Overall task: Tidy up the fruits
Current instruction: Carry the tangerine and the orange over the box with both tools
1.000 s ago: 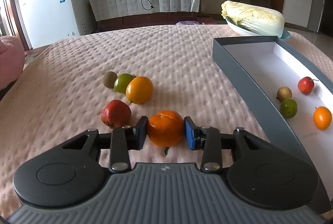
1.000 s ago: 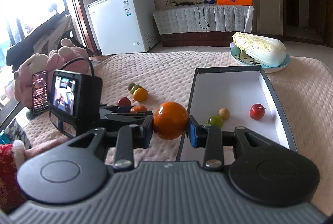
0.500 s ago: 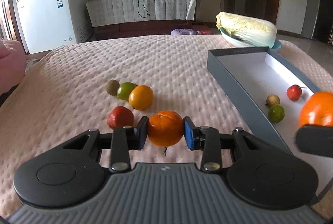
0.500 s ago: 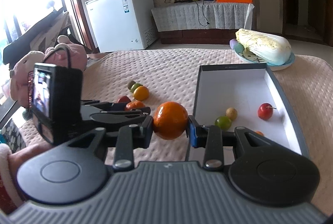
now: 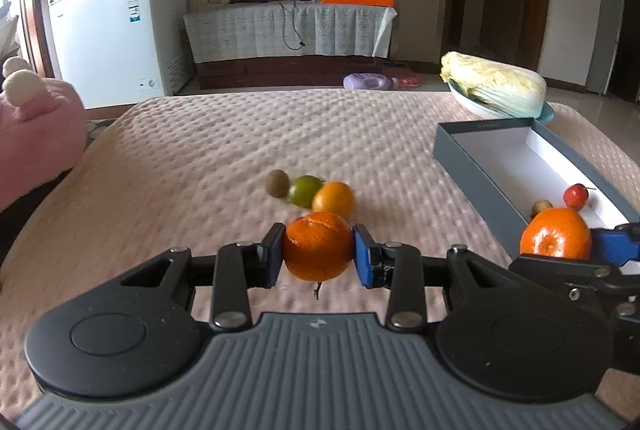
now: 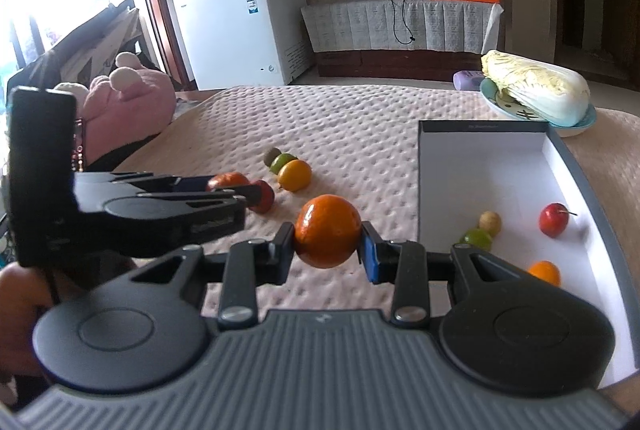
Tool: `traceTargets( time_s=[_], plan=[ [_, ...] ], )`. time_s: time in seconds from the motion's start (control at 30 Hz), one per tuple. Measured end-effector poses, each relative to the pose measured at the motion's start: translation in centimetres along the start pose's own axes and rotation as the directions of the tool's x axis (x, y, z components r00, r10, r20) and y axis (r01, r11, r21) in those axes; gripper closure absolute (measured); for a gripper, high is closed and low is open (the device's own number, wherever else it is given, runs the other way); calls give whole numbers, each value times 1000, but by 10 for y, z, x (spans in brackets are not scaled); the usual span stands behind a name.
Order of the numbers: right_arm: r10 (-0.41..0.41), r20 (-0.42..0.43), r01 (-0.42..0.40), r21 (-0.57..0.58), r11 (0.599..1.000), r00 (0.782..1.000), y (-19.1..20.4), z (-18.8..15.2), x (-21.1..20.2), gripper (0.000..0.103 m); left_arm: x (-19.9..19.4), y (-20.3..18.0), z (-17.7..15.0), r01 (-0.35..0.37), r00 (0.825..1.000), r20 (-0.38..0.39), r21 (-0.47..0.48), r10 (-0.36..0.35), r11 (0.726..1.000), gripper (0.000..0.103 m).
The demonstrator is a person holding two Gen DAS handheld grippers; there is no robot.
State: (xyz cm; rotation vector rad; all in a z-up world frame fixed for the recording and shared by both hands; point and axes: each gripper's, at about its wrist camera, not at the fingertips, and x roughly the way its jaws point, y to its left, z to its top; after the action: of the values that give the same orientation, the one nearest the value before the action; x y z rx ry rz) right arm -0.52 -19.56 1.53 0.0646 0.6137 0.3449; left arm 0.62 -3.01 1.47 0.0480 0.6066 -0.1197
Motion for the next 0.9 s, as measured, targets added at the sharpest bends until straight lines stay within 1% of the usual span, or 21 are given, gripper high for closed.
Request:
traceTargets(
  time_s=[0.13, 0.27, 0.37, 0.7, 0.9],
  plan=[
    [-3, -6, 3, -4, 1000, 1000, 4, -1, 6, 65, -4, 8, 1, -21, 1000, -1, 1, 21, 1000, 62],
    [-1, 1, 1, -4, 1000, 1000, 5, 1, 7, 65, -5, 13, 4, -26, 1000, -11, -23, 26, 999, 62],
    [-5, 7, 5, 0, 1000, 1000, 2, 1, 6, 65, -7, 9, 7, -23, 1000, -1, -20, 23, 1000, 61],
    [-11, 11, 11, 11, 1000, 1000, -7, -1, -2, 65, -2, -2, 8, -16, 1000, -20, -28, 16, 999, 61],
    [-29, 37, 27, 33, 999, 999, -17, 0, -10, 65, -4, -14, 11, -3, 1000, -1, -16, 3, 1000, 61]
  ],
)
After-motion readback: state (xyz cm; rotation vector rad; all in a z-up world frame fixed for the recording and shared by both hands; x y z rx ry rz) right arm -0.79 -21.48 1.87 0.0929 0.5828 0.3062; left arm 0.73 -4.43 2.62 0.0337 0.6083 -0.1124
